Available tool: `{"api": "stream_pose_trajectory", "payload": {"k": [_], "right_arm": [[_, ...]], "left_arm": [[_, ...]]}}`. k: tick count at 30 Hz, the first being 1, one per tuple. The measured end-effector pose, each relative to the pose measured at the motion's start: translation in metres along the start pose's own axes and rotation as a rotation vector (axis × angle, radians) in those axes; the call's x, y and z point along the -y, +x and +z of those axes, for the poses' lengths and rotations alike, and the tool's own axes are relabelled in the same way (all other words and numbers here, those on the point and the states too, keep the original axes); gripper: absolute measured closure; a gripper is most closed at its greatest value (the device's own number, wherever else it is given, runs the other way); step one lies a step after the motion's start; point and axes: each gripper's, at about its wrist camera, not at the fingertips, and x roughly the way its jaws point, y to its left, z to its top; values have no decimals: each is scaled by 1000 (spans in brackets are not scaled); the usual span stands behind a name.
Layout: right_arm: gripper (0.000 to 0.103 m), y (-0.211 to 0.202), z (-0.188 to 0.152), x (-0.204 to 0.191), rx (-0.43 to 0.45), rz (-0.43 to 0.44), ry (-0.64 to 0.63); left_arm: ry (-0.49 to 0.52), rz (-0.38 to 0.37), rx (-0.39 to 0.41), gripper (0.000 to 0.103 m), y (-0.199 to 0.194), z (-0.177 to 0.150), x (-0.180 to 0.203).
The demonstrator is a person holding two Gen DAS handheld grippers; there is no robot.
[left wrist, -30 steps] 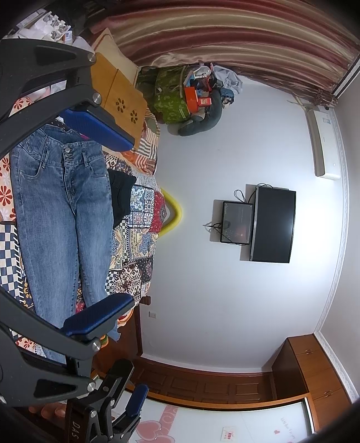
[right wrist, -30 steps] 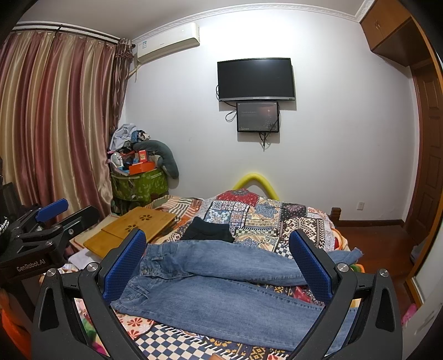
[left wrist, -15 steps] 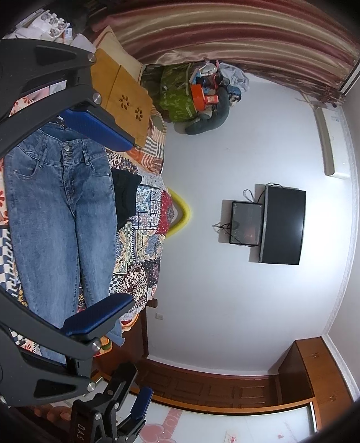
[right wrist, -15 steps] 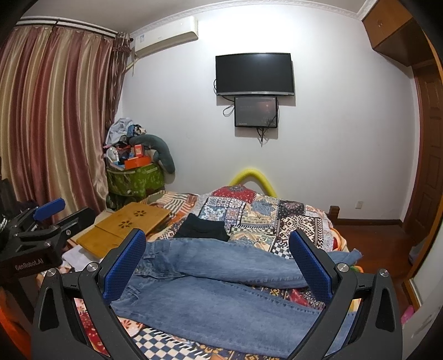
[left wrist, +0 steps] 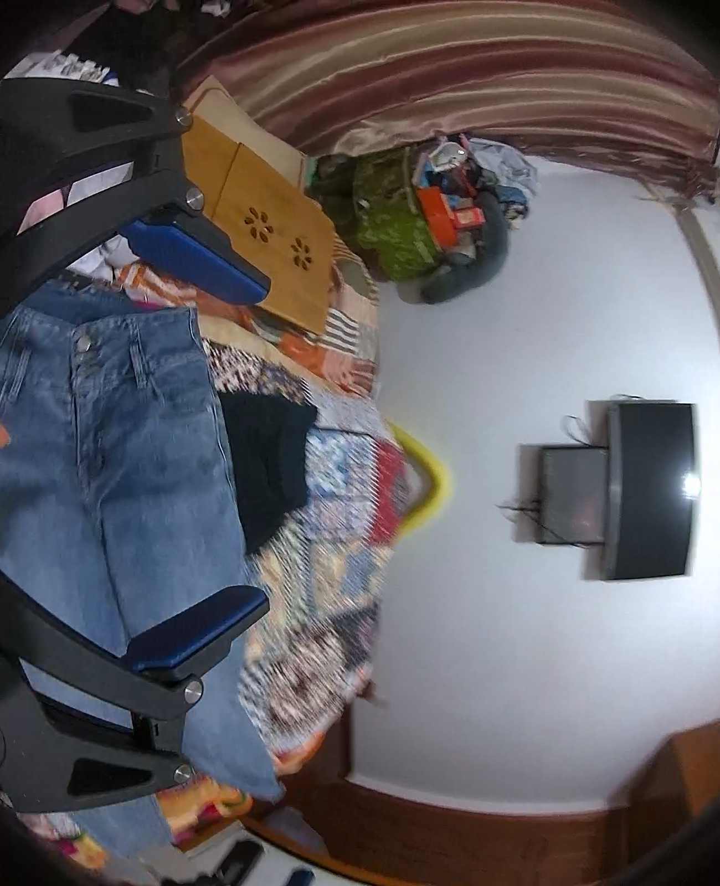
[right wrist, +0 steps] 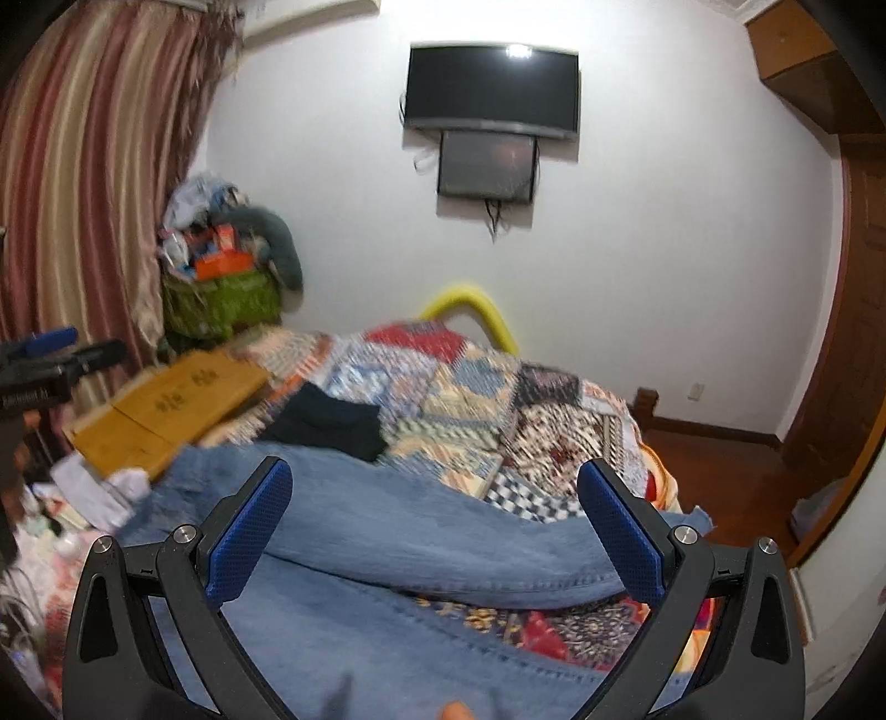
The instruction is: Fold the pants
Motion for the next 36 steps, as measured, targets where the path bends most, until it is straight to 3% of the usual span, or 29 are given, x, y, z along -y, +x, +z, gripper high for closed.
{"api": "stream_pose_trajectory", "payload": {"k": [7, 11, 18, 22, 27, 32, 34, 36], "right_arm": [[0, 70, -17, 22, -171, -13, -31], [1, 107, -26, 37, -223, 46, -17], [1, 169, -38, 53, -310, 112, -16], [2, 211, -45, 66, -392, 183, 58], [12, 252, -53, 66, -469, 207, 14], [17, 281, -59, 58, -538, 303, -2], [16, 285, -63, 54, -550, 293, -11], [21, 284, -64, 54, -549, 279, -1]], "left_arm": [[-6, 61, -205, 8, 113, -14, -40], [1, 92, -330, 14, 170, -38, -57], [12, 65, -531, 28, 241, -82, -70], [24, 103, -590, 32, 268, -100, -77], [-94, 46, -635, 32, 286, -121, -92], [-143, 34, -641, 33, 288, -126, -94], [-141, 42, -658, 37, 288, -125, -92], [-129, 43, -672, 46, 287, -123, -88]]}}
